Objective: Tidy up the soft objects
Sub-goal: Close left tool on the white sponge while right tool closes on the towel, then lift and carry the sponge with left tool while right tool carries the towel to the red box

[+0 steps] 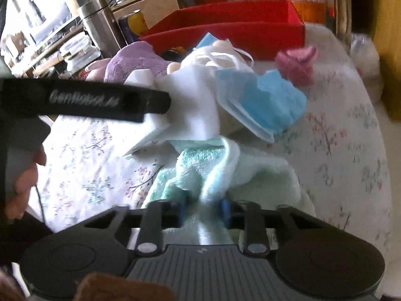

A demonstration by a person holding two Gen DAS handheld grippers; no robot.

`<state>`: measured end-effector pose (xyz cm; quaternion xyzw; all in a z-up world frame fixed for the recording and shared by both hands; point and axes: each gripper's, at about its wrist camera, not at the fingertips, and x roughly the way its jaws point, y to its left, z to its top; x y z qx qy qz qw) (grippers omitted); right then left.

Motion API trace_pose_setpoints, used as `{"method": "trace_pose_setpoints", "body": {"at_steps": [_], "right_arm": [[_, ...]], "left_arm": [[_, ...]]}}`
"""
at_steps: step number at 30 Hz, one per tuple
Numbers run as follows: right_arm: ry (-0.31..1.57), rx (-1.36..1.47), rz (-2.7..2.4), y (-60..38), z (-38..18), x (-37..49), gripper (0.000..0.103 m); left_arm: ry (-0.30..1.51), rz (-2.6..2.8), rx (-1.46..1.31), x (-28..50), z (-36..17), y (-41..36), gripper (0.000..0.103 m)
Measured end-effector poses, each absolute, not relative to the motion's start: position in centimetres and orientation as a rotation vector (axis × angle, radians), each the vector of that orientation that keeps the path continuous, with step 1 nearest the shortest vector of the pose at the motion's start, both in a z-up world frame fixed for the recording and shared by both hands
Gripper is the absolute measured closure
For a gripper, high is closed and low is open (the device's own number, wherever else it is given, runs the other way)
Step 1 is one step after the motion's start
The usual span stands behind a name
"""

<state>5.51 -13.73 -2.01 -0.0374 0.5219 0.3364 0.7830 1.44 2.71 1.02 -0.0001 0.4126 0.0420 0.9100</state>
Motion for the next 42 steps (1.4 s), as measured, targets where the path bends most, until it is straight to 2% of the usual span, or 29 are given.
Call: {"method": "trace_pose_setpoints", "body": {"at_steps": [9,12,14,16,26,31,42], "right_arm": [[1.155,0.054,0.744,-15.9,-0.8,6.0,0.103],[1.156,0.082,0.747,-16.4,-0.5,6.0,0.103],[1.152,0.100,0.750,-16.7,-0.2,6.0,0.103],[1.152,0.112,0.746,-16.9,-0.2,6.3,0.103],[1.171,0.294,0.740,-18.3,0.8,7.6,0.103],[1.114,0.345,0.769,-18.5,2.6,7.6,0.103],[1.102,0.498,0.763,-20.4,5.4,7.6,0.103]], "left_arm": [[0.821,-0.032,0.320,1.6,-0.2,0.8,0.007],[0.865,-0.088,0.394,1.9,-1.5,0.4,0.017],[0.907,-0.135,0.436,1.8,-2.5,-0.1,0.034],[0.884,-0.118,0.485,1.4,-2.7,-0.6,0.036],[0.875,-0.090,0.158,0.0,0.9,2.7,0.038],[0.842,-0.067,-0.056,-0.8,2.8,5.2,0.038],[0.776,-0.036,-0.334,-1.5,4.7,8.8,0.037]]}}
